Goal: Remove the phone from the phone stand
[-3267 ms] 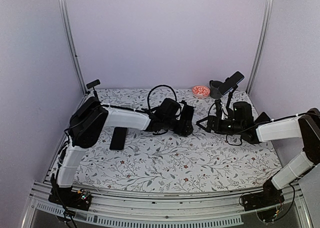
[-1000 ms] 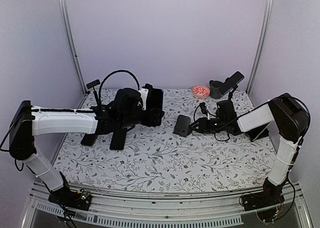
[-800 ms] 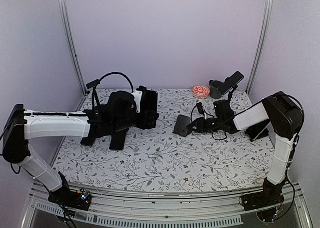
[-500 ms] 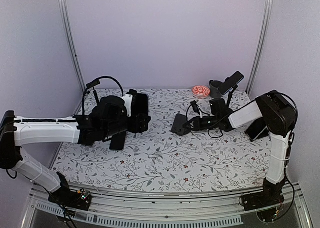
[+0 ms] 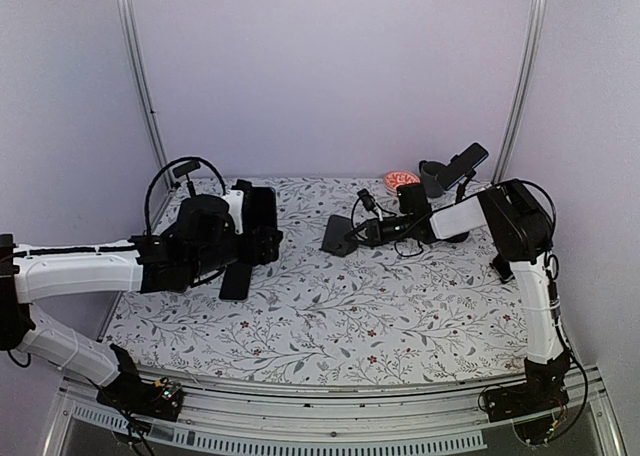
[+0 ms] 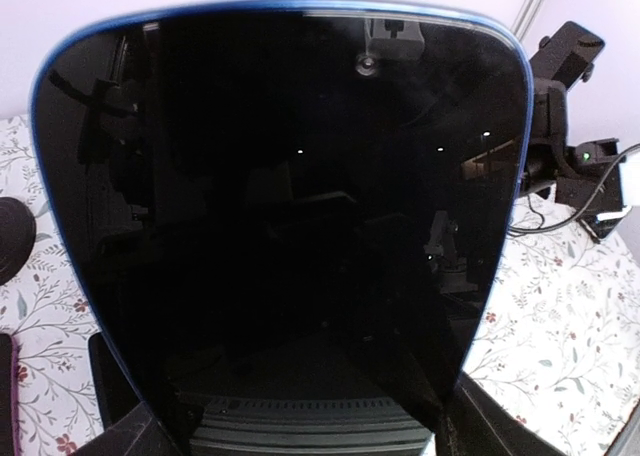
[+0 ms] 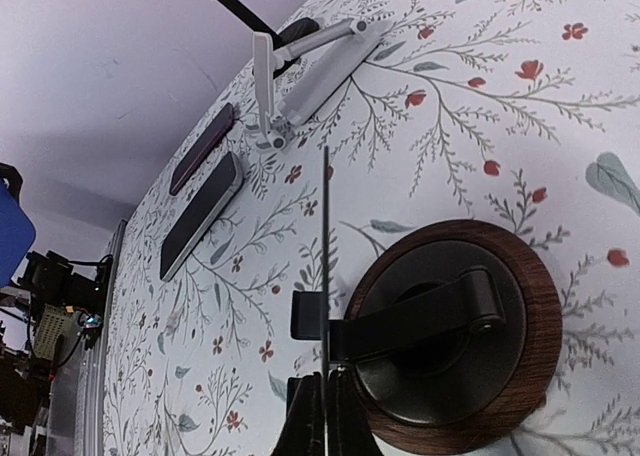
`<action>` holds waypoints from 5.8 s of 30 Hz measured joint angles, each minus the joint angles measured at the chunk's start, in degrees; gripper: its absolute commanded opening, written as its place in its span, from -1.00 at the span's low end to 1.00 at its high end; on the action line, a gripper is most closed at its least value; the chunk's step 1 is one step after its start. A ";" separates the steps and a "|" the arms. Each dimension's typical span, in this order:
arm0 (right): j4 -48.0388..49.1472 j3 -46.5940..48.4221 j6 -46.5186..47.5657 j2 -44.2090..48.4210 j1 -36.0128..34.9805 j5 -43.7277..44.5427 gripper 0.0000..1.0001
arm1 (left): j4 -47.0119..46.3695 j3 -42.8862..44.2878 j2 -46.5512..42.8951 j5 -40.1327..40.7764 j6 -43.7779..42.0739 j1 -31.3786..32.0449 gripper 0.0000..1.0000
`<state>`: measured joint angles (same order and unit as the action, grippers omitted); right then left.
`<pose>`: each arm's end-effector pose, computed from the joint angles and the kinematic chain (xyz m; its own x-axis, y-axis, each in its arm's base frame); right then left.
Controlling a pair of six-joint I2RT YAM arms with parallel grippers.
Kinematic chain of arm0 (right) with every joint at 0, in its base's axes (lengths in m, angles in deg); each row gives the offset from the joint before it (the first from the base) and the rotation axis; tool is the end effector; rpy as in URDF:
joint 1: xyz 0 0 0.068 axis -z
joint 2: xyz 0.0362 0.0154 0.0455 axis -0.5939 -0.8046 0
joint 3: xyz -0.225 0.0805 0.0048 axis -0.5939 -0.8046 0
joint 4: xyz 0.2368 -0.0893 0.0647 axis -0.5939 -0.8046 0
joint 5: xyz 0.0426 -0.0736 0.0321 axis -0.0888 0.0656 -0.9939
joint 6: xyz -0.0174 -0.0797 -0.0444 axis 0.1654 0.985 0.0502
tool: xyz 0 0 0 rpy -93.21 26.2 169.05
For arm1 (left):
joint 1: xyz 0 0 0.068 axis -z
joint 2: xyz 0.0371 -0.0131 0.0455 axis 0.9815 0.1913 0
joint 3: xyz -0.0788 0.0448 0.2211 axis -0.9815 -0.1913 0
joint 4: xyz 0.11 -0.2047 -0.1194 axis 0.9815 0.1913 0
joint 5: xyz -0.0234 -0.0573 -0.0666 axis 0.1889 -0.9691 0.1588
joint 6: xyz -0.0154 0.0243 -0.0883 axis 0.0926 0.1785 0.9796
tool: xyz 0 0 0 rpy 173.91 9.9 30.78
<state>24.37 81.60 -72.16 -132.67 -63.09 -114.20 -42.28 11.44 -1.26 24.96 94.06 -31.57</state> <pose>0.4068 0.2771 0.0609 -0.6826 -0.1726 -0.7101 -0.7210 0.3175 0.6159 0.2469 -0.2308 0.1986 -0.4849 -0.0653 -0.8721 0.3425 0.9034 -0.2580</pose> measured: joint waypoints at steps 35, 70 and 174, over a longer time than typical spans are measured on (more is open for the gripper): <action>-12.04 37.33 -2.86 -21.29 -6.27 -2.49 0.16 | 5.99 -5.62 -5.99 -1.66 4.59 -1.57 0.09; -2.19 -17.97 2.05 37.77 -4.68 13.70 0.96 | 20.35 16.59 30.12 -12.26 10.51 -0.90 0.14; -13.14 -66.07 -14.21 73.64 42.91 33.38 0.98 | 7.45 16.98 23.37 -12.90 3.80 0.48 0.98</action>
<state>11.24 15.52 -86.36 -59.03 -20.18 -80.83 -34.82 28.42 22.11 12.07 97.86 -31.09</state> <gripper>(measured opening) 0.991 0.990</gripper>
